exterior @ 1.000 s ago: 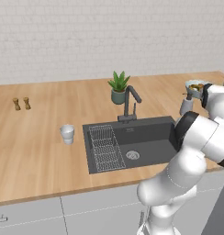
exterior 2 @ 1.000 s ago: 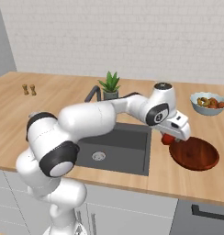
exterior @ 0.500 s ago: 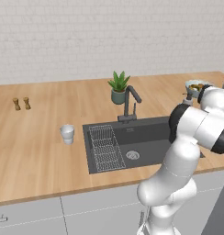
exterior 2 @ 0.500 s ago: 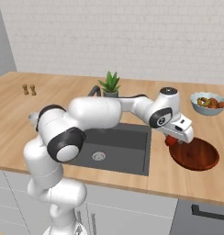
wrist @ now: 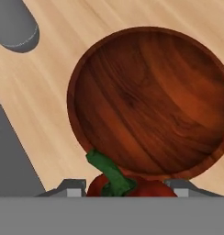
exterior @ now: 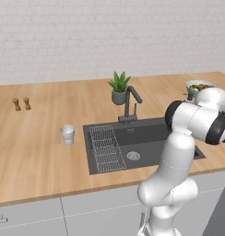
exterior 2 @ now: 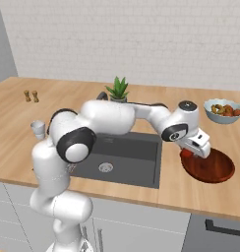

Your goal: Pick the bell pepper from the sink and place it in the bowl. Then pick the bowl and place it in the microwave. Then close the microwave door and press the start button.

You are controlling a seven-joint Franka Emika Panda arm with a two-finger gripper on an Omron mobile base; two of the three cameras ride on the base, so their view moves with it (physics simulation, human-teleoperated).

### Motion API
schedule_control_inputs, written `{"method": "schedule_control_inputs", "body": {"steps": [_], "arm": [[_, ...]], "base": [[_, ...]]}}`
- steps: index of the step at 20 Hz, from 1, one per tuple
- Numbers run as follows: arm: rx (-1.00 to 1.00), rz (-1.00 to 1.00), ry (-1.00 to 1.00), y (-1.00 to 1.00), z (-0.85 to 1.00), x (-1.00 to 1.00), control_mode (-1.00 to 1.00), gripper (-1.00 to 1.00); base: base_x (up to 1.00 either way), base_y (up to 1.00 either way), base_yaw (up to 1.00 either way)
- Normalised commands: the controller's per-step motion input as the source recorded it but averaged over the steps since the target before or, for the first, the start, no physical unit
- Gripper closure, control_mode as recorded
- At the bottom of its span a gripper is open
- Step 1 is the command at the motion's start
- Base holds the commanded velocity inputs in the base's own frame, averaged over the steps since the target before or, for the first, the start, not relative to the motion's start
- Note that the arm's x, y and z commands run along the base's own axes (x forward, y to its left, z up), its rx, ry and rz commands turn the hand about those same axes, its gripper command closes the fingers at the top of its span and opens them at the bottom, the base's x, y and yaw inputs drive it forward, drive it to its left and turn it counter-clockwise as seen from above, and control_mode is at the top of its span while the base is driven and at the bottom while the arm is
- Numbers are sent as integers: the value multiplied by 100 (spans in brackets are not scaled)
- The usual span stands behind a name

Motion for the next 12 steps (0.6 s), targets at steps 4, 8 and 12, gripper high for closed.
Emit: {"method": "schedule_control_inputs", "body": {"steps": [4, 8, 12], "arm": [[0, -3, 0, -4, -24, 25, -100, 100], [0, -2, 0, -27, -5, 17, -100, 100], [0, -1, 0, -36, -3, 13, -100, 100]], "base": [[0, 0, 0], [0, 0, 0], [0, 0, 0]]}}
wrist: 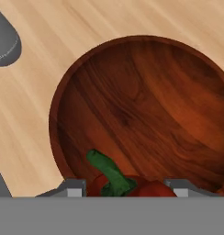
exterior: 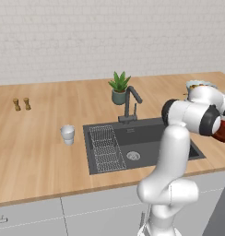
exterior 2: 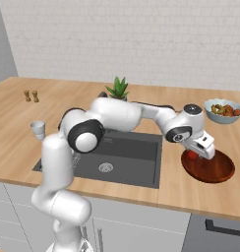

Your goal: Pick the bell pepper from the sink and place it in the bowl. Then pick the bowl and place it in the microwave. Then close the microwave door and press the start button.

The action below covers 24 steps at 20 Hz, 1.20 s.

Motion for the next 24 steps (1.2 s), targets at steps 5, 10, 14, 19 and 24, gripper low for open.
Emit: {"method": "schedule_control_inputs", "body": {"steps": [5, 10, 14, 19, 24], "arm": [[1, 0, -2, -31, -24, 13, -100, 100], [0, 0, 0, -11, -36, 28, -100, 100], [0, 0, 0, -5, -39, 28, -100, 100], [0, 0, 0, -2, -40, 23, -100, 100], [0, 0, 0, 0, -42, 11, -100, -100]], "base": [[0, 0, 0], [0, 0, 0], [0, 0, 0], [0, 0, 0], [0, 0, 0]]}}
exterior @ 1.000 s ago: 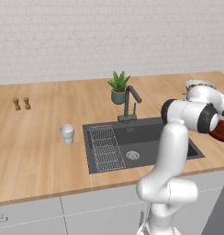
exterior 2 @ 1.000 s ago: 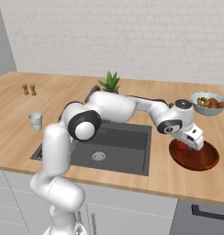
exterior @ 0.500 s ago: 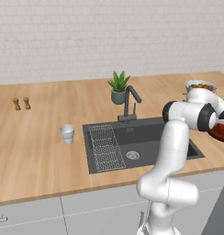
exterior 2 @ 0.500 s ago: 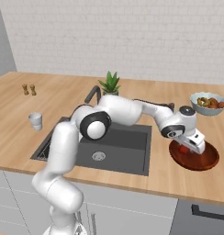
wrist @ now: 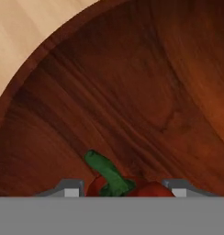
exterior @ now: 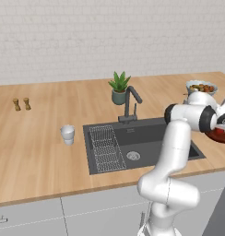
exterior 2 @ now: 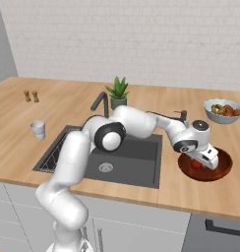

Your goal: Pick the bell pepper from the sink and place it in the bowl. Then pick the bowl and place it in the microwave. Then close the microwave door and press the start button.

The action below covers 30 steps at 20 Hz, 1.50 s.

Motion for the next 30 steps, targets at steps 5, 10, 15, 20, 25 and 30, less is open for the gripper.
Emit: {"method": "schedule_control_inputs", "body": {"steps": [5, 10, 15, 20, 25, 30], "arm": [[0, 0, 0, 0, -4, 5, -100, -100], [0, 0, 0, 1, 14, -8, -100, -100], [-4, 0, -4, 21, 36, -27, -100, -100], [-14, 1, 0, 47, 36, -24, -100, -100], [-13, 4, 3, 43, 25, -3, -100, -100], [-5, 11, 18, 22, 1, 2, -100, -100]], "base": [[0, 0, 0], [0, 0, 0], [0, 0, 0], [0, 0, 0], [0, 0, 0], [0, 0, 0]]}}
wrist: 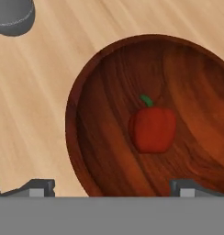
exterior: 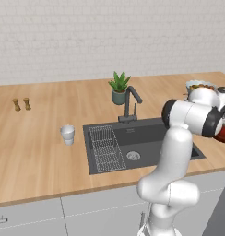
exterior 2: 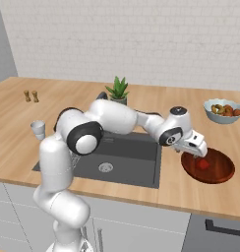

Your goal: Pick the bell pepper from the sink and place it in the bowl. Then pick the bowl and place it in the microwave. Then close the microwave door and press the start button.

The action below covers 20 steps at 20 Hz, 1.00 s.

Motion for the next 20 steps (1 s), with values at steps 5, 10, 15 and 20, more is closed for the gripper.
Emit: {"method": "schedule_control_inputs", "body": {"steps": [5, 10, 15, 20], "arm": [[0, 14, 13, 4, 0, 11, -100, -100], [0, 12, 5, 0, 0, 10, -100, -100], [0, 8, 2, -2, -6, 5, -100, -100], [0, 6, 4, -1, -27, 17, -100, -100]], "base": [[0, 0, 0], [0, 0, 0], [0, 0, 0], [0, 0, 0]]}}
